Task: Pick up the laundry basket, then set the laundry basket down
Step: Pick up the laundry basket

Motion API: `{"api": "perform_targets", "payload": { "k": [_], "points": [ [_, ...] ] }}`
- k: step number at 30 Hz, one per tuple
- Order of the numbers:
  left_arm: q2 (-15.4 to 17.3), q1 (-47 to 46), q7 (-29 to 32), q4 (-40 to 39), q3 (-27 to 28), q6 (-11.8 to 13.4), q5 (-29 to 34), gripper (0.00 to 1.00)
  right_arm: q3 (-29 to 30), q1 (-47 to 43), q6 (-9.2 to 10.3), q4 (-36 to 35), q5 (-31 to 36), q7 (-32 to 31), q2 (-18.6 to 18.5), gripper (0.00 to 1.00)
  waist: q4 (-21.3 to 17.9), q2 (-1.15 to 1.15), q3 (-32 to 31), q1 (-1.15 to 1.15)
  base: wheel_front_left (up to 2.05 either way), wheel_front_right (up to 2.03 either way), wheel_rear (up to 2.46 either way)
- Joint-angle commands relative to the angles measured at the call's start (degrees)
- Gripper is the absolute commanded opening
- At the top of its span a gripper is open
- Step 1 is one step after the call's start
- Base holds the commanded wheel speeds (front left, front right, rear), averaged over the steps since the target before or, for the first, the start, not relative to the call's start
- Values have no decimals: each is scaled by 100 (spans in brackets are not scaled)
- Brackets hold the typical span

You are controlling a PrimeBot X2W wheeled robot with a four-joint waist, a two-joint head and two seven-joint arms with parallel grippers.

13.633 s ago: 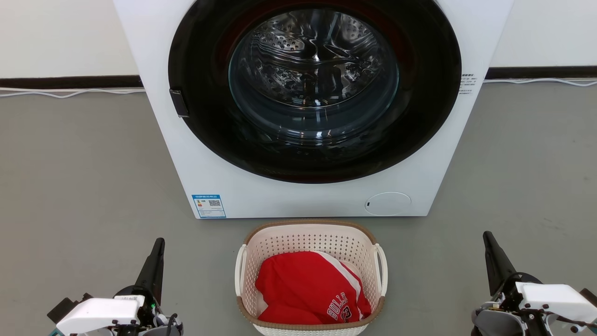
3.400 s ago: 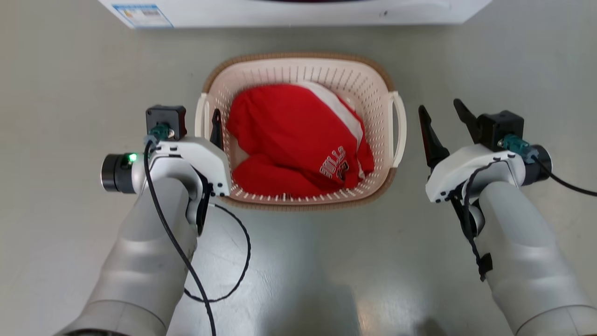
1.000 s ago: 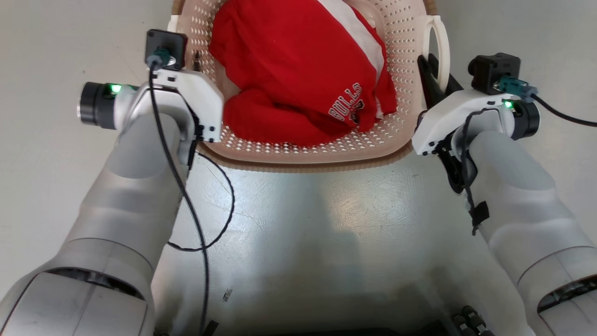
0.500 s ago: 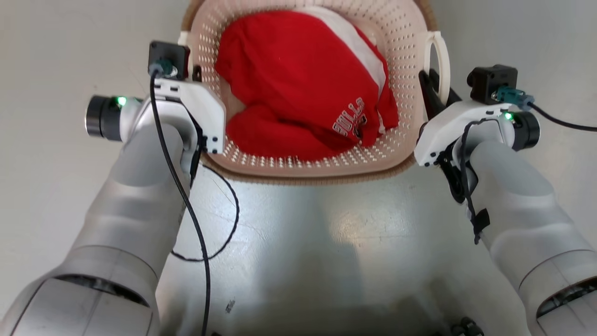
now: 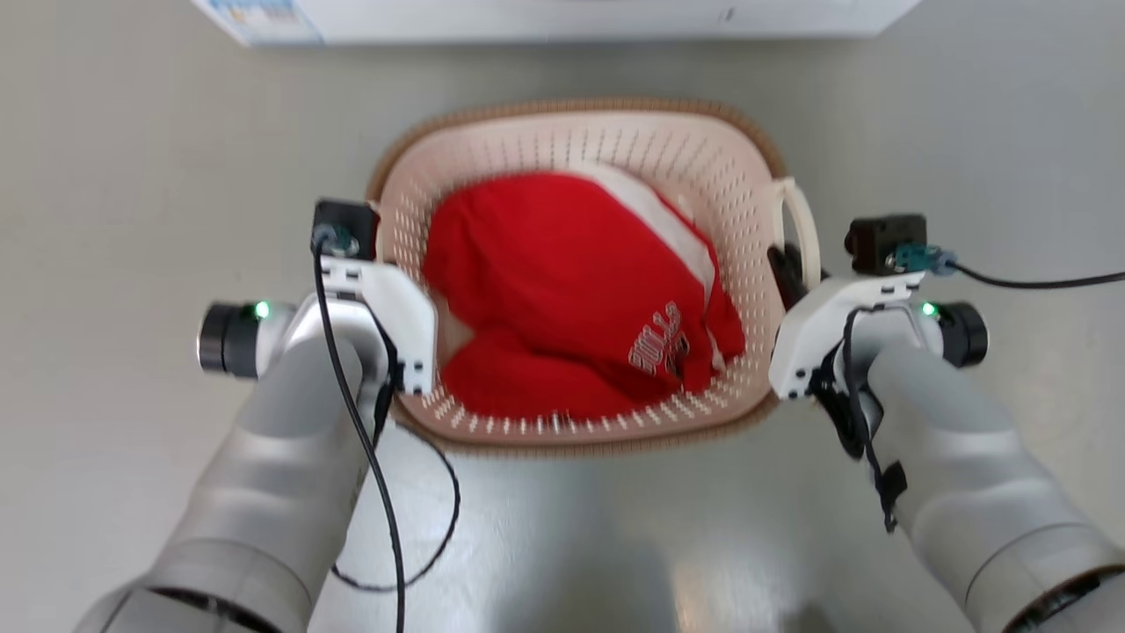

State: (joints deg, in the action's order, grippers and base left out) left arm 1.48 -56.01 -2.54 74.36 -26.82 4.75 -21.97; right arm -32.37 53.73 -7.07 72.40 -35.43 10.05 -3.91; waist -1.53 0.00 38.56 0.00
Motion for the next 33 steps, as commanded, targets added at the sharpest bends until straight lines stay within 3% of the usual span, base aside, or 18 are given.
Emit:
{"api": "perform_targets", "payload": {
  "k": [1, 15, 26, 33],
  "points": [
    [141, 291, 135, -41, -32, 10, -62, 0, -166, -270, -42, -60, -66, 11, 103, 0, -101, 0, -589, 0, 0, 0, 0],
    [140, 1401, 941, -49, -600, -168, -477, 0, -789, -1243, -42, -46, -658, -789, 103, 0, -425, 0, -2473, 0, 0, 0, 0],
    [140, 2196, 1292, -157, -953, -277, -901, 0, -1138, -1778, -42, 23, -841, -1069, 103, 0, -536, 0, -3626, 0, 0, 0, 0],
    [140, 2519, 1472, -278, -1184, -264, -1175, 0, -1282, -2028, -42, 43, -971, -1188, 103, 0, -519, 0, -4048, 0, 0, 0, 0]
  ]
}}
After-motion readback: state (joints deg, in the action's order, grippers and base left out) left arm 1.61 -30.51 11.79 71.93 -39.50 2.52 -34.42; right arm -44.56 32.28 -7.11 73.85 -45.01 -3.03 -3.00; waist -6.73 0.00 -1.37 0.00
